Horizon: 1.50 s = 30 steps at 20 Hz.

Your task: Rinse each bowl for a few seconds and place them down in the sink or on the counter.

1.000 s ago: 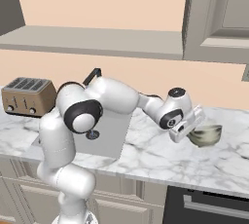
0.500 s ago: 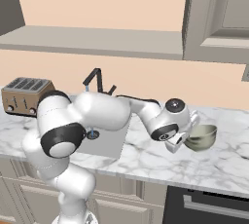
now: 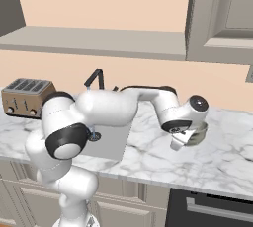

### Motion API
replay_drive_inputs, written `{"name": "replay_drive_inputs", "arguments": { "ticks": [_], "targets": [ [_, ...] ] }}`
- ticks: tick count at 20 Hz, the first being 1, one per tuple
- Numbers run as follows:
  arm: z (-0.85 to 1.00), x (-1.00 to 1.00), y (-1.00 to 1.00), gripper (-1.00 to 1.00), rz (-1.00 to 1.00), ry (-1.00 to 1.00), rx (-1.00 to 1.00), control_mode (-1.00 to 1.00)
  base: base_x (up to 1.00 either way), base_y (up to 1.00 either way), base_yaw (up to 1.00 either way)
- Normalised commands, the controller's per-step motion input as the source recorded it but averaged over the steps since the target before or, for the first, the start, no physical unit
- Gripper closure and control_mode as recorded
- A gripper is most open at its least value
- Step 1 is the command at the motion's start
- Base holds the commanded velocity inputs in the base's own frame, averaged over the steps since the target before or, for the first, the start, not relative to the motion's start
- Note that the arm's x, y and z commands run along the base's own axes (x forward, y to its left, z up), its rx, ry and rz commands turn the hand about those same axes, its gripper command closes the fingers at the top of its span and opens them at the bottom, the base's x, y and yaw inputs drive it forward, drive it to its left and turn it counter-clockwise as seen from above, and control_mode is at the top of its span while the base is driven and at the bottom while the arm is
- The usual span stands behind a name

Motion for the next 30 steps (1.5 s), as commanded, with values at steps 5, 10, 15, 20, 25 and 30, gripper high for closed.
{"name": "replay_drive_inputs", "arguments": {
  "ticks": [5, 10, 15, 20, 25, 30],
  "targets": [
    [0.26, 0.00, 0.21, 1.00, 0.25, -0.11, 0.15, -1.00, 0.00, 0.00, 0.00],
    [0.05, -0.36, 0.28, 1.00, 0.07, -0.25, 0.10, -1.00, 0.00, 0.00, 0.00],
    [-0.01, -0.37, 0.35, 1.00, 0.03, -0.31, -0.03, -1.00, 0.00, 0.00, 0.00],
    [-0.09, -0.01, 0.56, 1.00, 0.03, -0.16, -0.10, -1.00, 0.00, 0.00, 0.00],
    [-0.17, 0.22, 0.51, 1.00, 0.06, -0.01, -0.04, -1.00, 0.00, 0.00, 0.00],
    [-0.23, 0.34, 0.47, 1.00, 0.07, 0.04, -0.03, -1.00, 0.00, 0.00, 0.00]
  ]
}}
